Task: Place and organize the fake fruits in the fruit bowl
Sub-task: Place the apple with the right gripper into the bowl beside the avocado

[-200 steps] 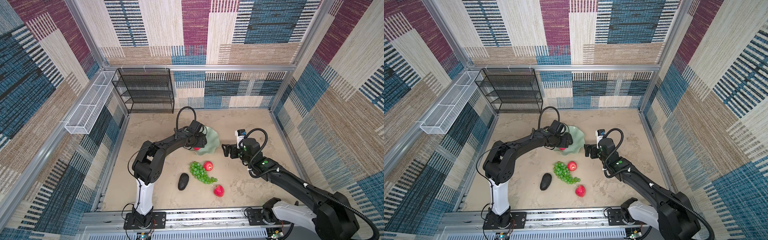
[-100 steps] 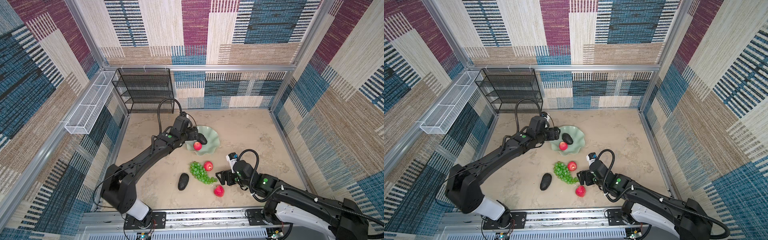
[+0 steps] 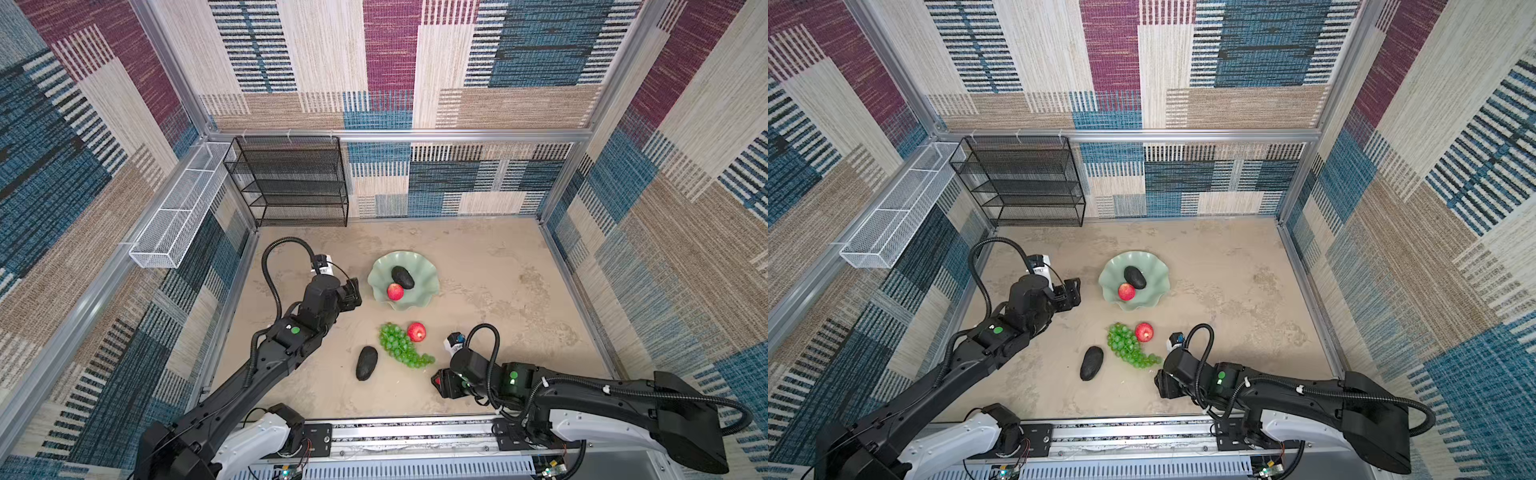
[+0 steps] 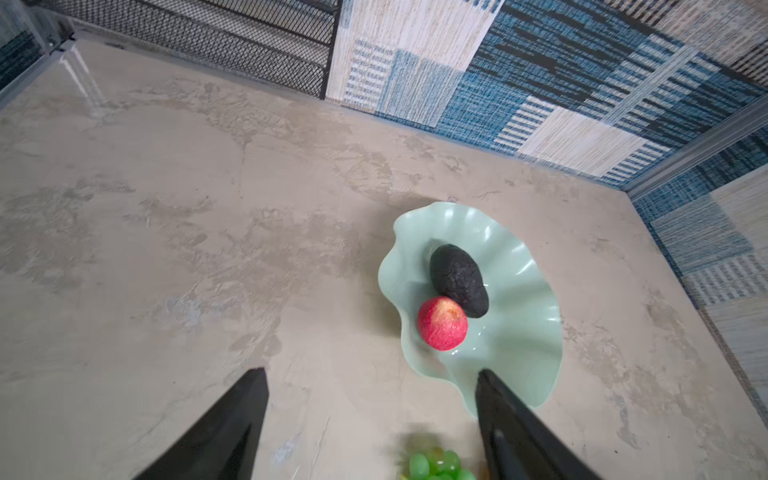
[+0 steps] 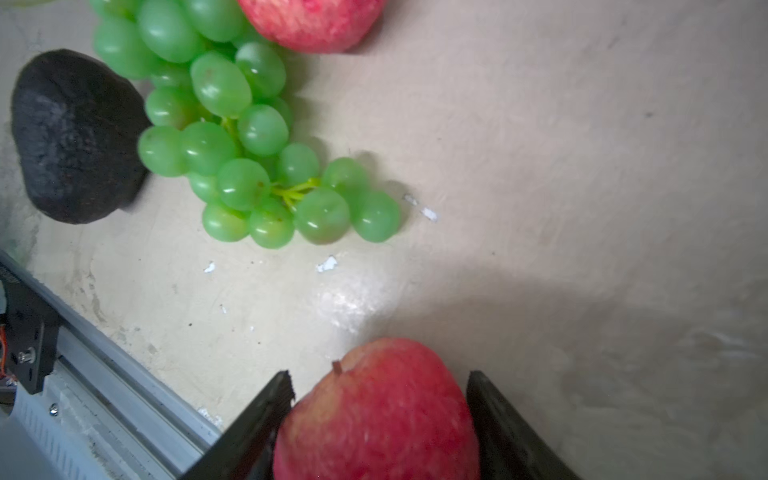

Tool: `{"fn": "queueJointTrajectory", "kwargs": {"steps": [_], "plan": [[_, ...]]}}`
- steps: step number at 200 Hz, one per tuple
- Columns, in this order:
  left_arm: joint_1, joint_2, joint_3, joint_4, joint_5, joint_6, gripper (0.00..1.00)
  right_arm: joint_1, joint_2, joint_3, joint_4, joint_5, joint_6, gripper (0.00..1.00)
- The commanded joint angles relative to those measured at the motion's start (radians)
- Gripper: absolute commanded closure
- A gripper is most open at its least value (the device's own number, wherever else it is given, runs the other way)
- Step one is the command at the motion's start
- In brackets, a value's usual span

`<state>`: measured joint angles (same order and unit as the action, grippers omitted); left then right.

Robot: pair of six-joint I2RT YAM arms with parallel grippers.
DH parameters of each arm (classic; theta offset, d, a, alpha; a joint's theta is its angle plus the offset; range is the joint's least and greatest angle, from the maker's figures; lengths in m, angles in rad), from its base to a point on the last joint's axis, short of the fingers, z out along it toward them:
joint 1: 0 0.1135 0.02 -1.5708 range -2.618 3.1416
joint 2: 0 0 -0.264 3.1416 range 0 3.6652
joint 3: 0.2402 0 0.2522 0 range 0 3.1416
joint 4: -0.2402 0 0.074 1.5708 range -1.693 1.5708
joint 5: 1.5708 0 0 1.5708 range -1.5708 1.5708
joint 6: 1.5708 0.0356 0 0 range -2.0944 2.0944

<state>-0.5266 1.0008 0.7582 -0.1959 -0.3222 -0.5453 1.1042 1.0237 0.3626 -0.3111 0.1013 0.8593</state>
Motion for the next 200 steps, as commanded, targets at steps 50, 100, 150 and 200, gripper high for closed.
{"fn": "queueJointTrajectory", "kwargs": {"steps": [50,100,150,200], "plan": [[0.01,-0.046,-0.058,-0.056,-0.029,-0.08,0.19,-0.132,-0.096,0.146,0.005,0.246,-0.134,0.48],[0.011,-0.133,-0.094,-0.131,0.055,-0.123,0.19,-0.432,0.22,0.393,0.293,0.126,-0.523,0.48],[0.01,-0.283,-0.165,-0.256,0.121,-0.175,0.19,-0.52,0.606,0.637,0.392,0.042,-0.595,0.49],[0.01,-0.362,-0.217,-0.341,0.206,-0.227,0.19,-0.558,0.838,0.809,0.385,-0.005,-0.616,0.45]]}}
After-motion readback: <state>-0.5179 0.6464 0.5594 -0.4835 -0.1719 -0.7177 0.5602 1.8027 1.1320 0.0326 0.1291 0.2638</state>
